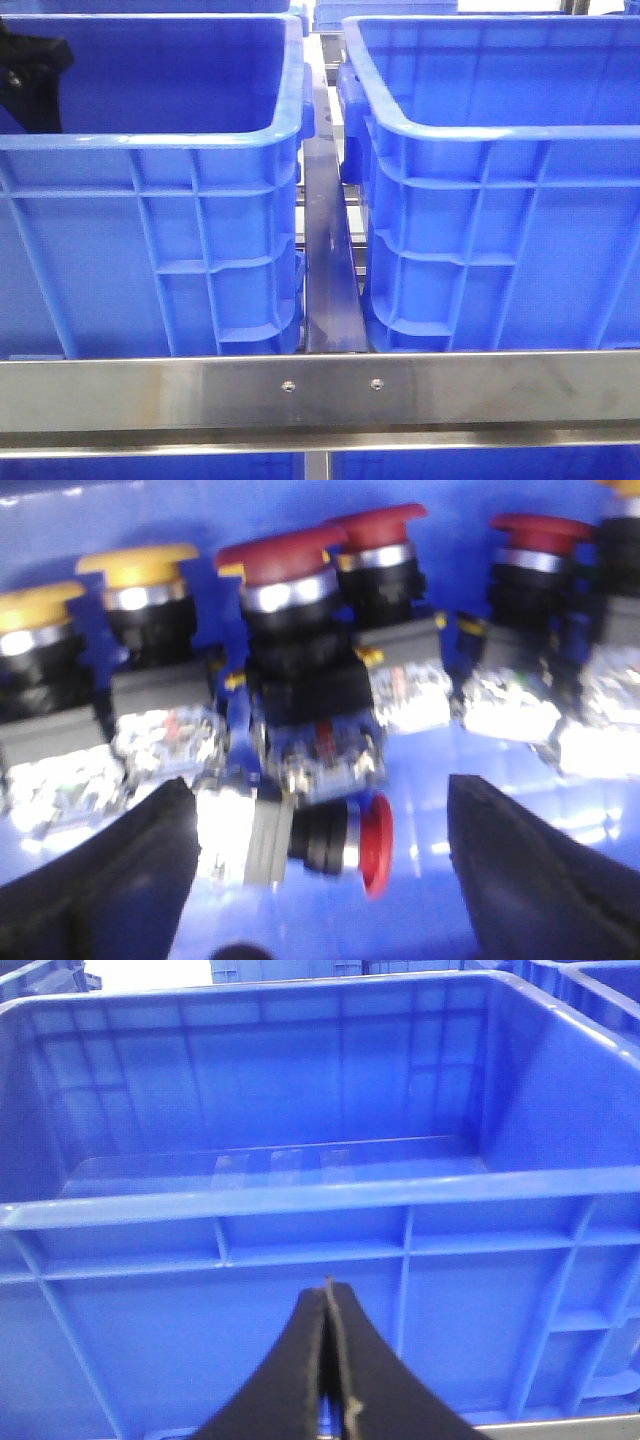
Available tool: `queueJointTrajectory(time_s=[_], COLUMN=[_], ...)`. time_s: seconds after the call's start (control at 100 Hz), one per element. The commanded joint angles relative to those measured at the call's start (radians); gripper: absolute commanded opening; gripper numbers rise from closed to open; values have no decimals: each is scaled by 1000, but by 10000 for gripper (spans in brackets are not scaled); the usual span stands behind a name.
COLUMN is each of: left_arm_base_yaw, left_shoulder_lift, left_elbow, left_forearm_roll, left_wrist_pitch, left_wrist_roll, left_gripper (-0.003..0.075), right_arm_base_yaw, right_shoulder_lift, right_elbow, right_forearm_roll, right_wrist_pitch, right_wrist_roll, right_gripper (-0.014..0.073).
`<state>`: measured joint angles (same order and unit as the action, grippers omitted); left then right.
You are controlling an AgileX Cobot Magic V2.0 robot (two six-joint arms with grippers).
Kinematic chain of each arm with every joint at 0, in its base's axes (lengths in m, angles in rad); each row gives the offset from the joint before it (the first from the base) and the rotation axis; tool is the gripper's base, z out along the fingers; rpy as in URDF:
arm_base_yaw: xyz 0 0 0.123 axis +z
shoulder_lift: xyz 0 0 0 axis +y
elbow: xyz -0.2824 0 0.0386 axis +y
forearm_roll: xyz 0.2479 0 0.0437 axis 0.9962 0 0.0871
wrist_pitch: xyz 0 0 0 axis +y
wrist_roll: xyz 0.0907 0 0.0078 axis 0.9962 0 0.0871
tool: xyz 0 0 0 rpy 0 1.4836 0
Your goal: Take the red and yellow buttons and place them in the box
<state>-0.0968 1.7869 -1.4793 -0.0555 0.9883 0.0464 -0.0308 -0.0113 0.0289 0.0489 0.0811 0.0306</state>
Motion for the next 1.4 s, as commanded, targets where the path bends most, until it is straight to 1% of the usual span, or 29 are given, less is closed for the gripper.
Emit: queueJointTrajectory(time_s=[0.0,0.08,0.44,0.48,0.54,0.55,0.61,0.62,0.66,0.73,0.82,1.04,1.27,1.39], left_arm_base_yaw=[-8,-8,-5,-5,-5,-5,-5,-5,-5,-5,-5,-5,-5,-5], left_shoulder_lift=[-10,18,66,68,68,68,68,68,68,68,68,36,-66,-136], left_elbow=[-49,-54,-54,-54,-54,-54,-54,-54,-54,-54,-54,-54,-54,-54], left_forearm_roll=[-16,-16,-25,-27,-27,-27,-27,-29,-30,-31,-35,-56,-191,-296], left_wrist_pitch=[-36,-49,-90,-92,-92,-92,-101,-101,-108,-122,-143,-165,-120,-69], left_wrist_roll=[-13,-34,-38,-38,-38,-38,-38,-38,-38,-38,-38,-21,166,303], left_gripper=[494,494,488,470,411,411,329,329,267,193,137,133,133,133], right_arm_base_yaw=[1,1,1,1,1,1,1,1,1,1,1,1,1,1], right_shoulder_lift=[-23,-23,-23,-23,-23,-23,-23,-23,-23,-23,-23,-23,-23,-23], right_elbow=[-16,-16,-16,-16,-16,-16,-16,-16,-16,-16,-16,-16,-16,-16], right_forearm_roll=[-10,-10,-10,-10,-10,-10,-10,-10,-10,-10,-10,-10,-10,-10], right_wrist_pitch=[-75,-75,-75,-75,-75,-75,-75,-75,-75,-75,-75,-75,-75,-75], right_wrist_roll=[-6,-6,-6,-6,-6,-6,-6,-6,-6,-6,-6,-6,-6,-6], right_gripper=[-60,-60,-60,-60,-60,-60,-60,-60,-60,-60,-60,-60,-60,-60])
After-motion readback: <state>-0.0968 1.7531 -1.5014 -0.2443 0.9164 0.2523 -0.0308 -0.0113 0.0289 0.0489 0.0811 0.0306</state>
